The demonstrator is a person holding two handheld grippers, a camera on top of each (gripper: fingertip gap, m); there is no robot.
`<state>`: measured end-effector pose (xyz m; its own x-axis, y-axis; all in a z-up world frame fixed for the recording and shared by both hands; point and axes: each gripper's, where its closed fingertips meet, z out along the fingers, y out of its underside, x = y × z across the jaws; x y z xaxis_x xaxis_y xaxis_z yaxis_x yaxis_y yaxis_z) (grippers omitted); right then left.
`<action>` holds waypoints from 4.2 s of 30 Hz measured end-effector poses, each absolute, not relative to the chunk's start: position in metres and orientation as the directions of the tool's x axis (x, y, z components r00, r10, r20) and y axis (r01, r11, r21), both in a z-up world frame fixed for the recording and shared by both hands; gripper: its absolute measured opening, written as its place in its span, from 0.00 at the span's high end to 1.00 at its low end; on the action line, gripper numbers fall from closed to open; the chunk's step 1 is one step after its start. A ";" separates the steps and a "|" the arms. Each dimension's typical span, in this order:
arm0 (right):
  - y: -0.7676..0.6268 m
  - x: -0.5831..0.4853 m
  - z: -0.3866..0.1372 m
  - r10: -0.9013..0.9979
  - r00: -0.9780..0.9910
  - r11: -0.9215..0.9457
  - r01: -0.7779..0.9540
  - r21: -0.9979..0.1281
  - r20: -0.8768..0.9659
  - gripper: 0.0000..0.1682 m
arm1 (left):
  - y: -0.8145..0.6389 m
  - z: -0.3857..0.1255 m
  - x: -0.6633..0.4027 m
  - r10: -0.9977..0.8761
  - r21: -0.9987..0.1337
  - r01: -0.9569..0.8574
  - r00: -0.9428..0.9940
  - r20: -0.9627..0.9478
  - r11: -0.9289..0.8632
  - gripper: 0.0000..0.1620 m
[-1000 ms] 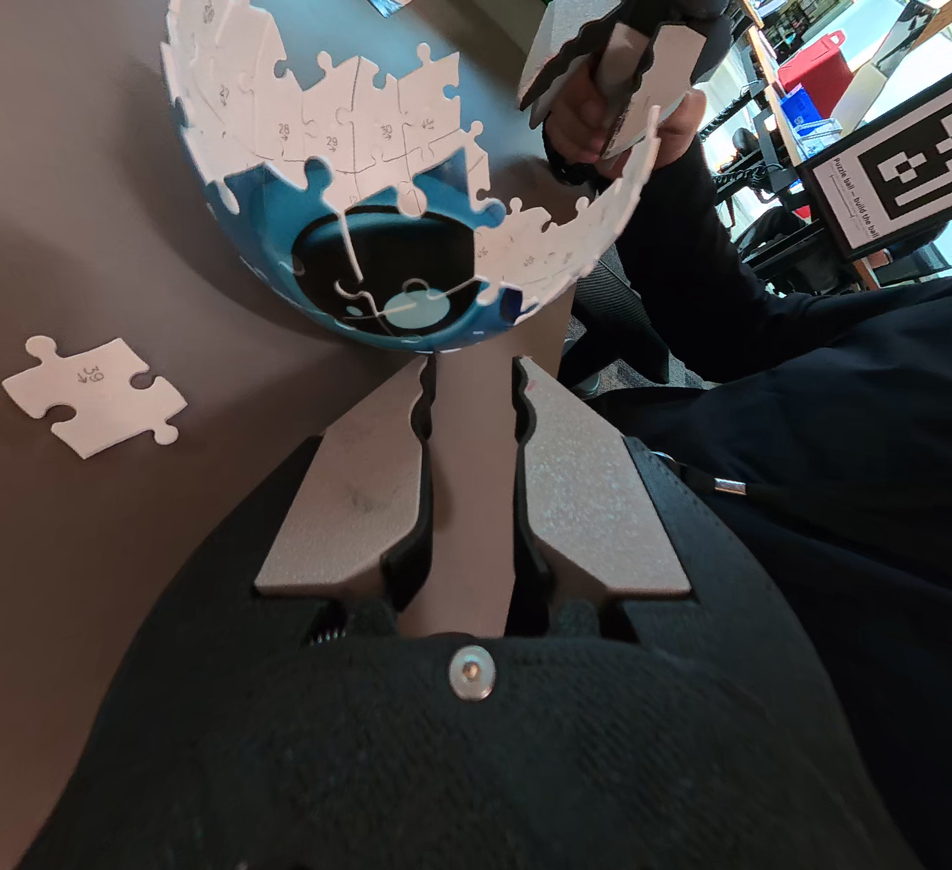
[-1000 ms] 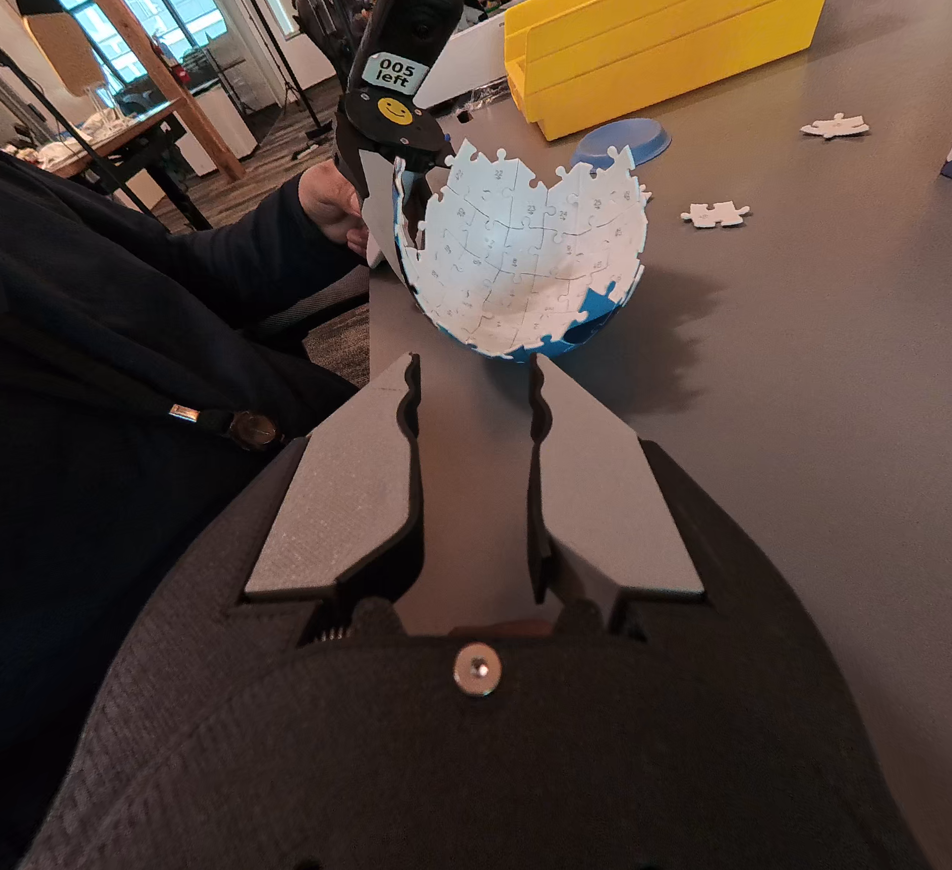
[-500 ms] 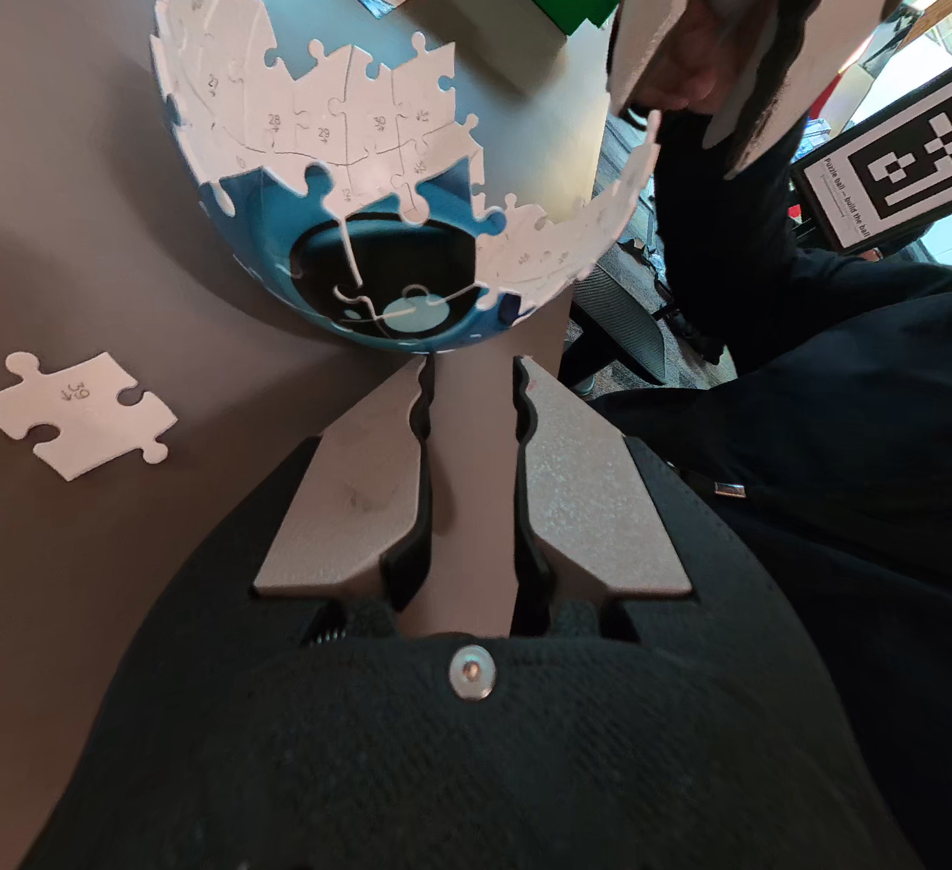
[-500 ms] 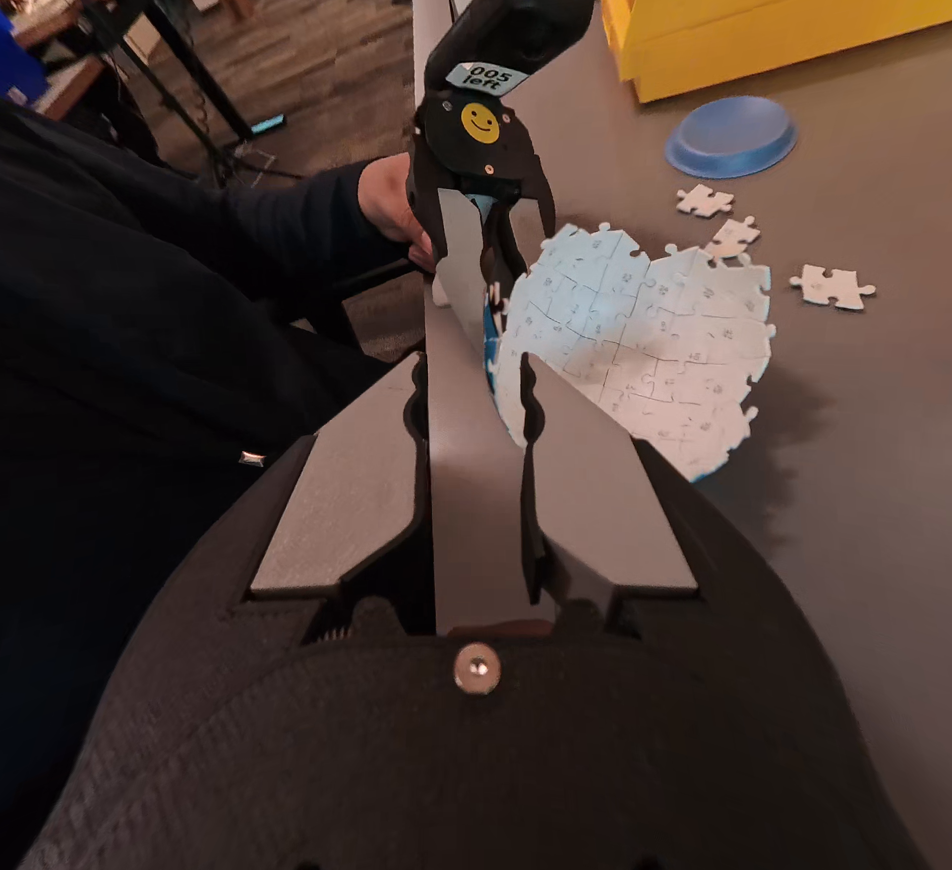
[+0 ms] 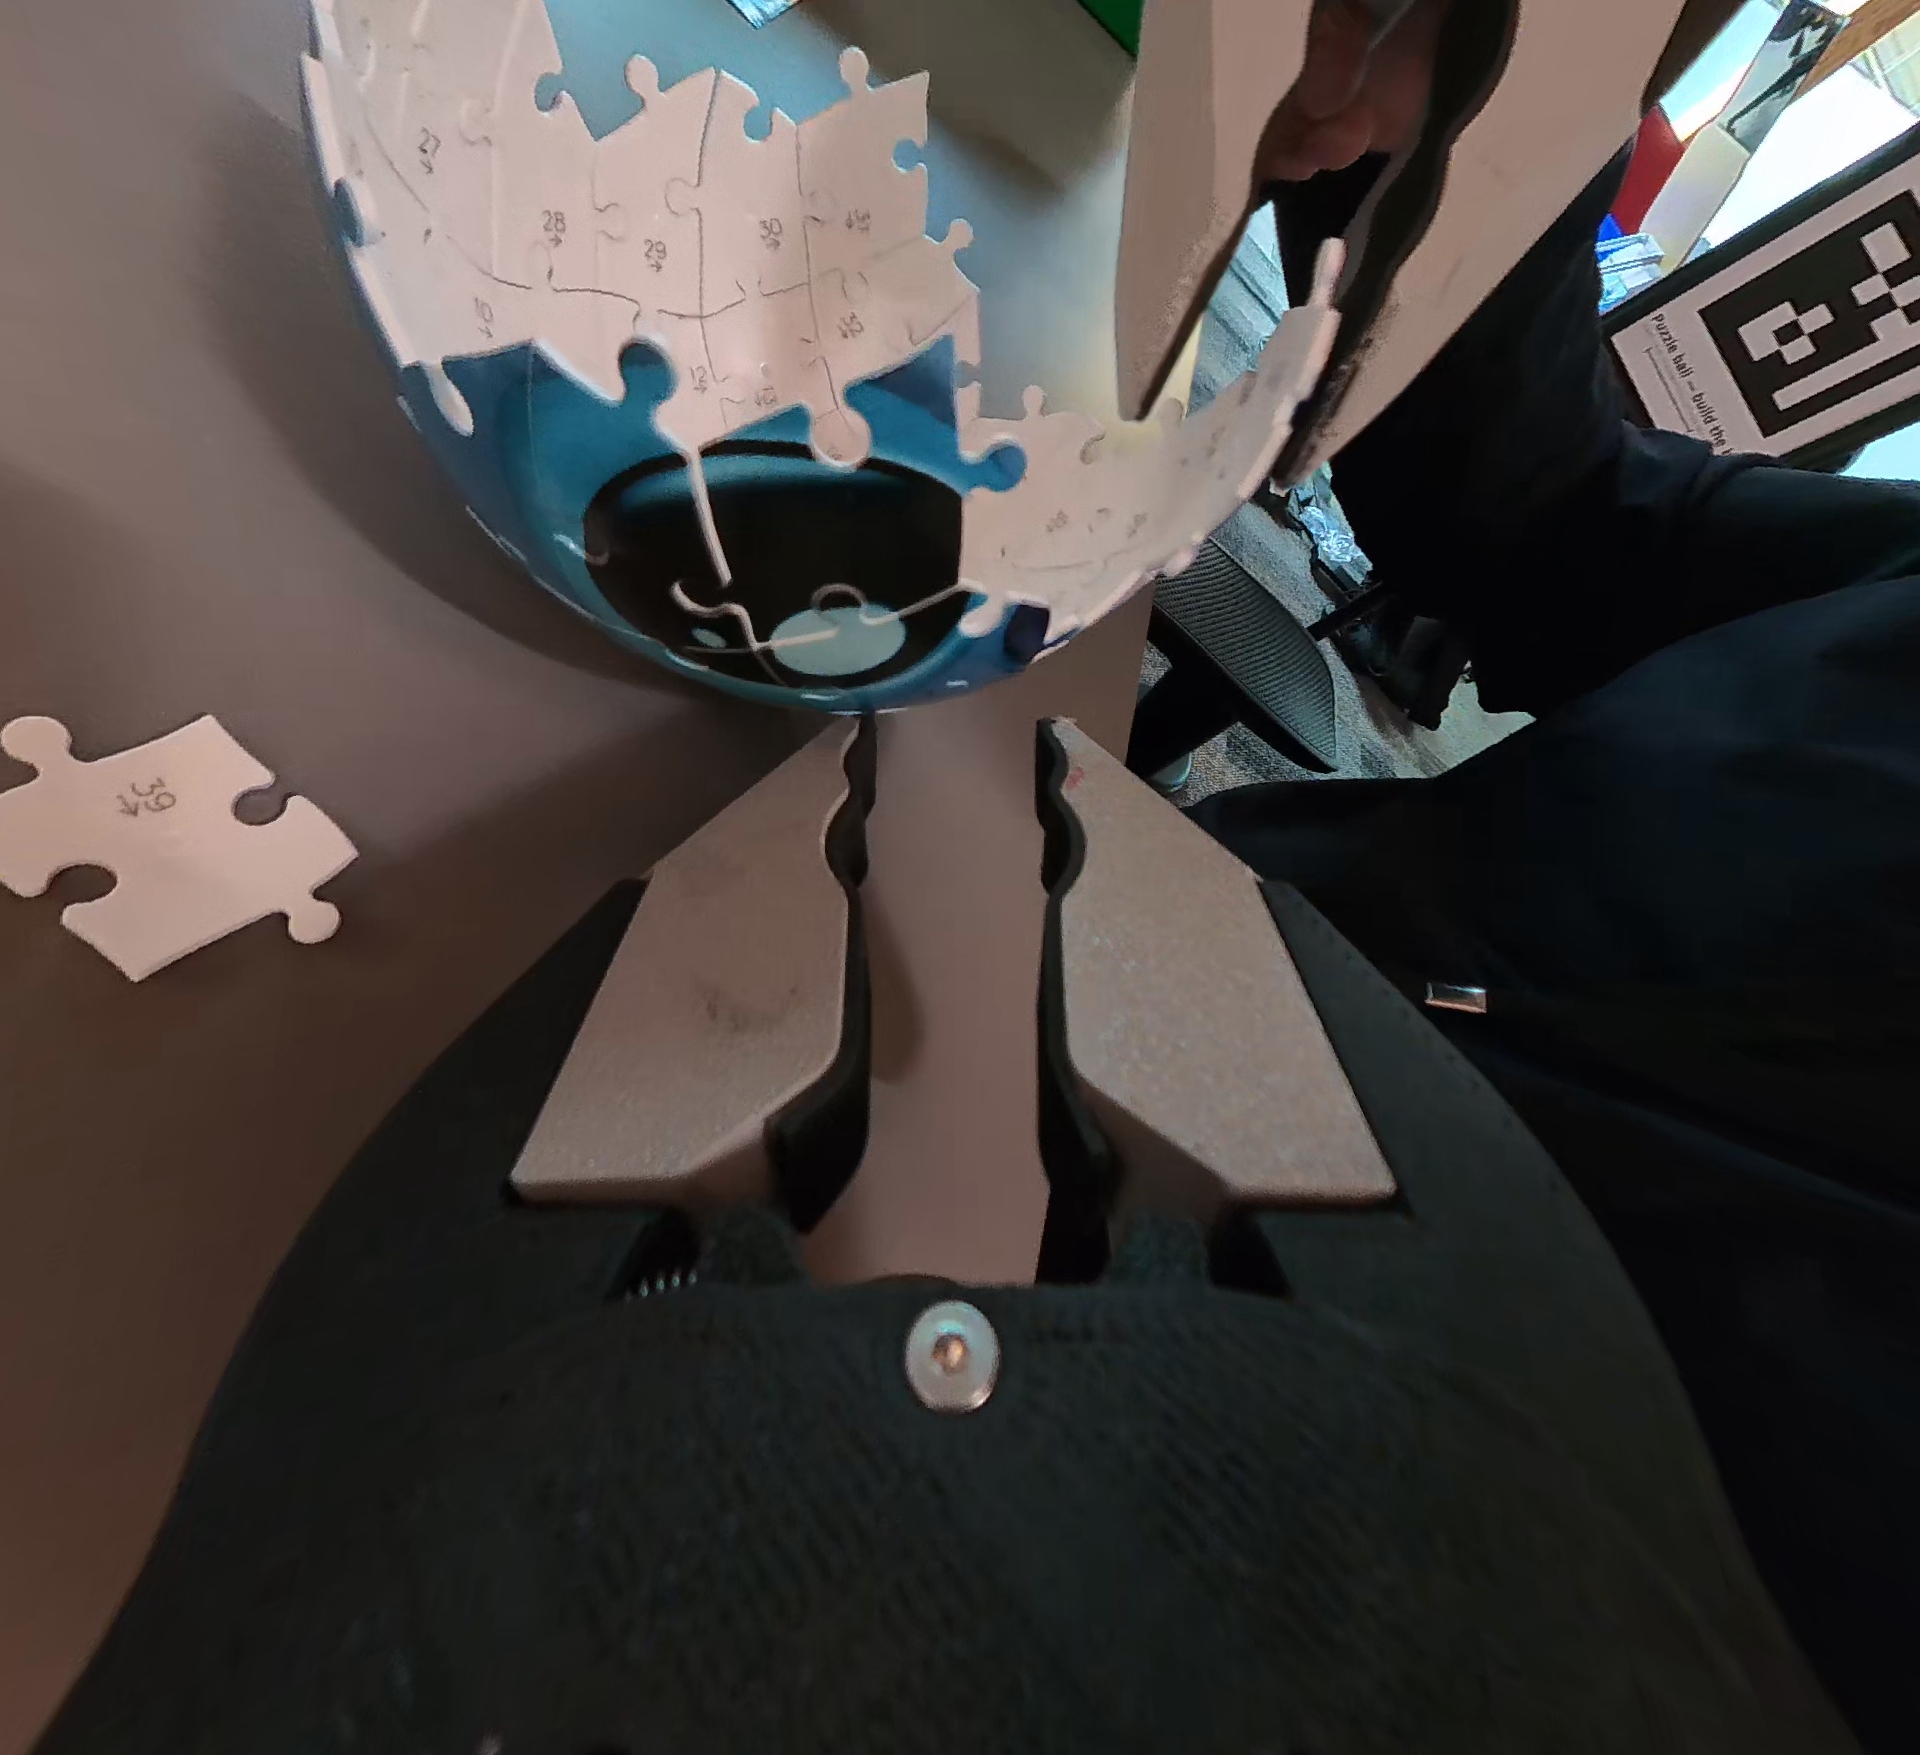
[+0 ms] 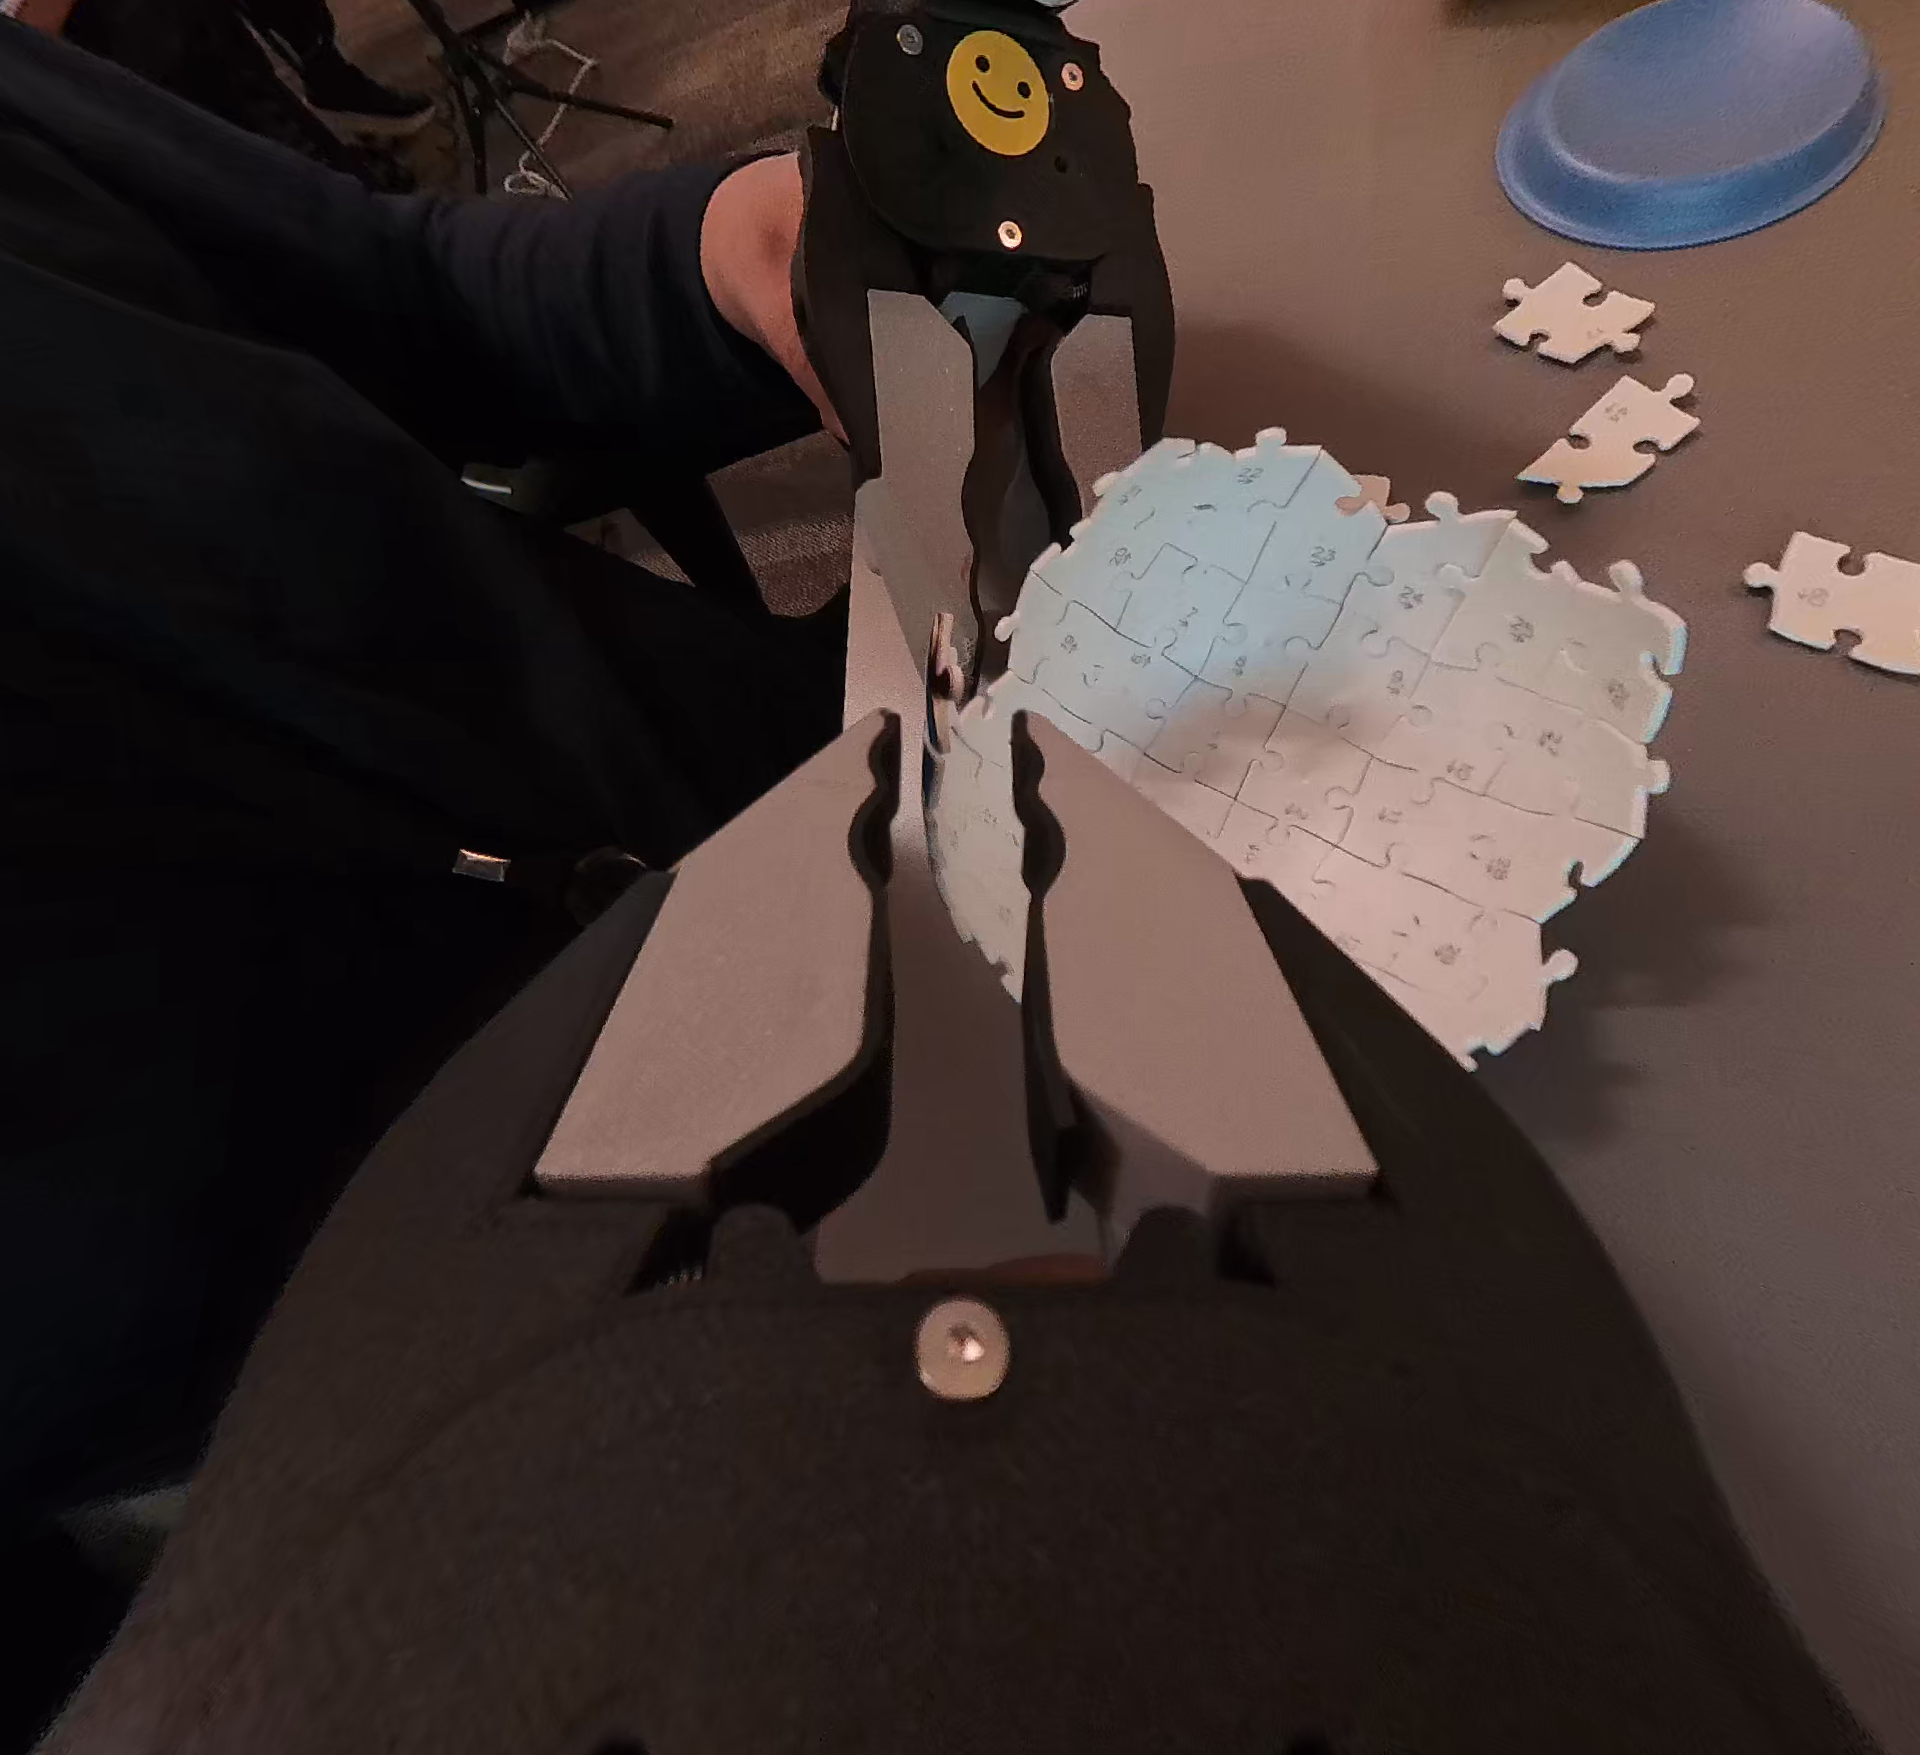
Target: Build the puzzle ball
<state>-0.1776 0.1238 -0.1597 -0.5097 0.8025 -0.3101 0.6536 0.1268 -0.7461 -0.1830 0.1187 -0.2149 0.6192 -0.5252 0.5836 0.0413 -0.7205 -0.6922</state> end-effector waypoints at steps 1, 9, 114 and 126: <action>0.124 -0.178 -0.160 0.803 -0.513 0.136 0.652 -0.746 -0.302 0.91 | 0.119 -0.215 -0.183 -0.526 -0.692 0.041 0.619 0.584 -0.721 0.82; 0.121 -0.176 -0.163 0.797 -0.533 0.179 0.657 -0.733 -0.283 0.96 | 0.119 -0.215 -0.182 -0.526 -0.691 0.041 0.616 0.586 -0.721 0.82; 0.198 -0.125 -0.179 0.937 -0.306 -0.037 0.387 -0.921 -0.167 0.77 | 0.149 -0.236 -0.286 -0.332 -0.678 0.055 0.841 0.427 -0.733 0.76; 0.169 -0.129 -0.160 0.919 -0.395 0.134 0.278 -0.951 0.014 0.75 | 0.144 -0.238 -0.298 -0.311 -0.710 -0.059 0.922 0.230 -0.701 0.70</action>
